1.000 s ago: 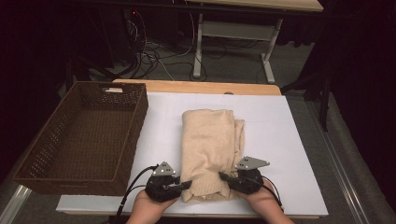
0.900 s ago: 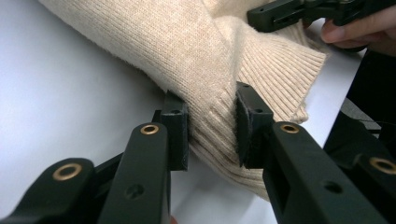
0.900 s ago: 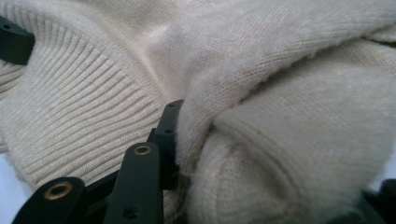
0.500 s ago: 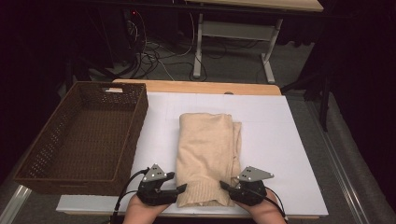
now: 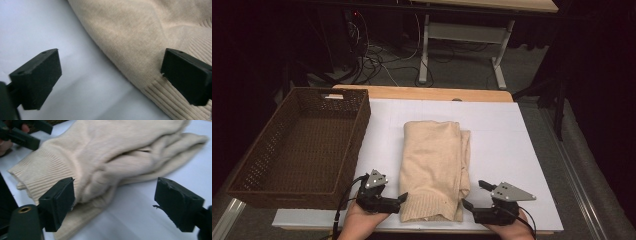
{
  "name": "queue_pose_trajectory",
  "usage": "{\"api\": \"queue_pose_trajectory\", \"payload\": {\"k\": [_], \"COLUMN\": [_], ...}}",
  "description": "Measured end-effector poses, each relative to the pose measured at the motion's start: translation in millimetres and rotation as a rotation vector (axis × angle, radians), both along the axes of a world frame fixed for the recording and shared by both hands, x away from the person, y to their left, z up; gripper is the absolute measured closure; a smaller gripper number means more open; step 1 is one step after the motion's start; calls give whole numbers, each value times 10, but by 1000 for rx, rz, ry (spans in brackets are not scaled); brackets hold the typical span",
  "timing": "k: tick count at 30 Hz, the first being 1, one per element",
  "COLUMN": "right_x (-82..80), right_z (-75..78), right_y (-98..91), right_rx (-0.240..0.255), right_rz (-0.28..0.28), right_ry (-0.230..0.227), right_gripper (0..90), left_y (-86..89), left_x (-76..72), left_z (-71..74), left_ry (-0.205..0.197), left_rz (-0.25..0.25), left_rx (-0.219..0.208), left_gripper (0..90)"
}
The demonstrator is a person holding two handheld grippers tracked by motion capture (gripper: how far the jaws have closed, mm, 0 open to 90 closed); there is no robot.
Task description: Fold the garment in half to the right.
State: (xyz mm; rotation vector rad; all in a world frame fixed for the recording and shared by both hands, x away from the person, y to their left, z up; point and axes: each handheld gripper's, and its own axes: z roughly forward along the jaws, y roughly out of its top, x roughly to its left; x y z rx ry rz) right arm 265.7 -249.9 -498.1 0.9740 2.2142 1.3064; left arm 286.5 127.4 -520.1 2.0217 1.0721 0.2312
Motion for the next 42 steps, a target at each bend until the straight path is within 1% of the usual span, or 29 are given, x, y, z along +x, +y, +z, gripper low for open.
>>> {"api": "queue_pose_trajectory", "payload": {"k": [2,4,5,6,9,10,12,13,15,18,19,20,21,22,24,26,27,29,30,31,32,33,34,35,37,38,39,40,42], "right_x": [34,80,103,132,228,252,280,290,310,386,426,474,544,544,682,841,898,1075,1159,1250,1346,1442,1555,1639,1816,1898,1976,1976,2115], "right_z": [14,24,27,21,-18,-29,-41,-46,-53,-55,-54,-54,-49,-49,-33,5,20,68,82,91,95,97,102,112,132,119,80,80,-48], "right_y": [-114,-210,-248,-282,-368,-386,-411,-421,-438,-432,-418,-397,-361,-361,-300,-227,-200,-98,-37,27,90,149,220,280,389,432,469,469,527], "right_rx": [24,36,31,21,-11,-25,-31,-36,-32,-14,-13,-11,-20,-20,-21,-15,-5,14,18,10,9,19,28,26,20,1,-19,-19,-50], "right_rz": [-44,-88,-109,-127,-177,-185,-193,-198,-204,-216,-219,-222,-230,-230,-231,-237,-236,-231,-228,-226,-222,-216,-207,-209,-191,-182,-179,-179,-163], "right_ry": [-7,-19,-24,-36,-41,-47,-49,-53,-71,-80,-82,-84,-82,-82,-68,-71,-68,-62,-67,-67,-55,-38,-23,-19,-7,6,34,34,110], "right_gripper": [91,39,19,3,2,2,2,2,2,3,3,3,14,14,36,73,87,136,159,174,208,261,287,312,411,429,428,428,409], "left_y": [-7,-20,-27,-31,-29,-26,-17,-24,-33,-38,-40,-40,-56,-56,-69,-76,-73,-68,-64,-66,-70,-73,-74,-73,-73,-74,-76,-76,-80], "left_x": [-18,-69,-90,-105,-115,-116,-116,-124,-130,-133,-135,-135,-142,-142,-142,-147,-158,-189,-196,-194,-193,-191,-191,-192,-190,-188,-186,-186,-183], "left_z": [-8,-9,-10,-10,-16,-24,-34,-33,-28,-13,-7,-7,1,1,13,15,12,1,4,4,3,4,4,3,2,1,0,0,1], "left_ry": [39,44,47,54,64,70,81,81,83,97,96,96,110,110,114,120,118,106,106,106,108,108,108,107,106,105,104,104,104], "left_rz": [-7,-11,-13,-15,-13,-13,-14,-14,-18,-25,-25,-25,-30,-30,-33,-37,-38,-39,-43,-43,-39,-39,-40,-39,-41,-41,-41,-41,-43], "left_rx": [17,50,71,81,100,108,118,134,148,166,176,176,191,191,214,223,228,239,245,245,242,244,245,244,242,241,239,239,238], "left_gripper": [0,0,0,0,0,0,0,0,0,0,0,0,0,0,0,0,0,0,0,0,0,0,0,0,0,0,0,0,0]}}
